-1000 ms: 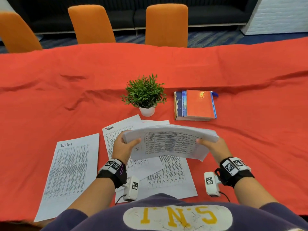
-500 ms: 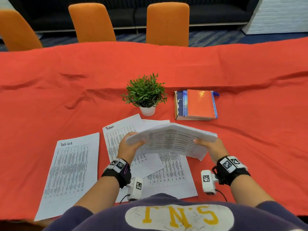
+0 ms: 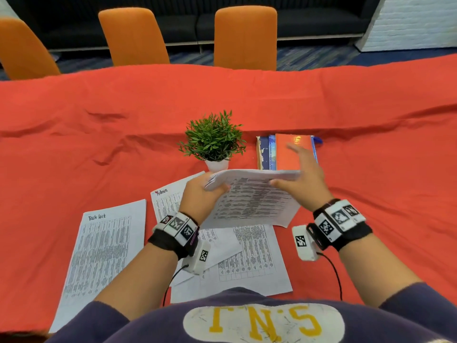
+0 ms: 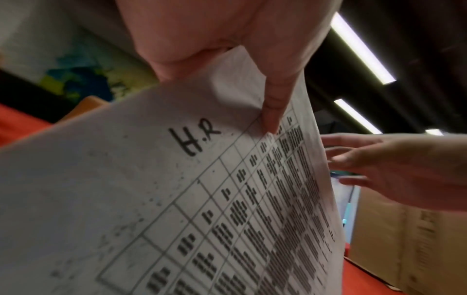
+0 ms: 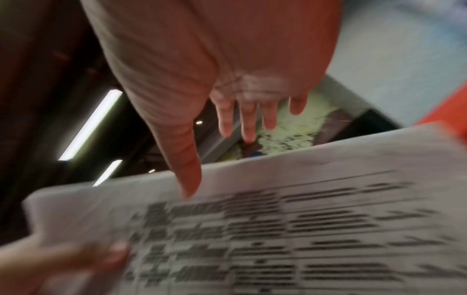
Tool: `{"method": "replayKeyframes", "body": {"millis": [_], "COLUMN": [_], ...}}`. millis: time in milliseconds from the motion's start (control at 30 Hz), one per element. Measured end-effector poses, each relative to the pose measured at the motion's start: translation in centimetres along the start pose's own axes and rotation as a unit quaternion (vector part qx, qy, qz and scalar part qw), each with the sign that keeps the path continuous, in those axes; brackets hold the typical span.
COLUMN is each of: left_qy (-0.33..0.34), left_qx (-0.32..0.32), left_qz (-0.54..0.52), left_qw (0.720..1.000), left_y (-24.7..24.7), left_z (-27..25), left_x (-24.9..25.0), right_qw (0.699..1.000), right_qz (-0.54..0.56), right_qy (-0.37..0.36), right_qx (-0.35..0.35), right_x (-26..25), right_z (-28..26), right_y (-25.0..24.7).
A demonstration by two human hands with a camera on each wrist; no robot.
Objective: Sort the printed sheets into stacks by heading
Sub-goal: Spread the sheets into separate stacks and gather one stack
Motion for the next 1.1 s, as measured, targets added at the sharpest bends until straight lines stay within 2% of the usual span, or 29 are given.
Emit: {"method": "replayKeyframes", "body": {"millis": [67, 100, 167, 233, 333, 467, 533, 633, 767, 833, 933, 1100], "left_qy": [0.039, 0.055, 0.096, 0.107, 0.049, -0.024, -0.036, -0.025, 0.0, -0.006, -0.051, -0.073], "left_qx": [-0.013, -0.02, -0.019, -0.002, 0.027, 0.028, 0.042, 0.098, 0.153, 0.147, 0.118, 0.108], "left_qz": [0.03, 0.044, 0.087, 0.081, -0.019, -0.177, -0.179, -0.125, -0.126, -0.14, -0.15, -0.137], "left_qw": [0.999, 0.997, 0.991, 0.991, 0.998, 0.983, 0.982, 0.987, 0.98, 0.979, 0.98, 0.982], "left_y": [0.2, 0.3, -0.4, -2.0, -4.2, -2.1, -0.7, -0.5, -1.5, -1.3, -0.2, 0.2], "left_z": [0.6, 0.8, 1.1, 1.5, 2.0, 1.4, 1.0, 0.4, -0.7, -1.3, -2.0, -2.1], "left_x": [2.2, 2.9, 4.3, 4.5, 2.3, 0.2, 0.1, 0.0, -0.6, -1.9, -4.6, -6.3], "right_qw": [0.989, 0.984, 0.988, 0.991, 0.979, 0.941, 0.929, 0.908, 0.895, 0.892, 0.903, 0.915], "right_qz": [-0.104, -0.13, -0.076, 0.029, 0.176, 0.305, 0.331, 0.378, 0.407, 0.404, 0.357, 0.323], "right_qy": [-0.028, -0.037, -0.012, 0.041, 0.081, 0.14, 0.167, 0.178, 0.184, 0.201, 0.232, 0.235], "right_qx": [-0.099, -0.119, -0.134, -0.12, -0.068, -0.032, -0.014, 0.01, -0.003, -0.024, -0.049, -0.046], "right_x": [-2.1, -2.7, -2.6, -1.6, 0.0, 1.9, 2.6, 3.2, 2.9, 3.4, 4.7, 5.2], "right_z": [0.7, 1.1, 1.5, 1.6, 1.4, 0.6, -0.2, -1.5, -3.0, -3.9, -5.2, -5.5], "right_y": [2.5, 3.0, 2.9, 1.6, -0.6, 0.3, 1.9, 4.1, 5.9, 7.1, 8.9, 9.6]}}
Point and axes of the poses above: each hand's wrist, its own z-axis towards the middle knuckle, its own y-axis out of the palm, x = y × z, the point moved 6 cm from there along z, towards the middle knuckle, and after that the axes turned 8 degrees about z, right-handed, at the moved point
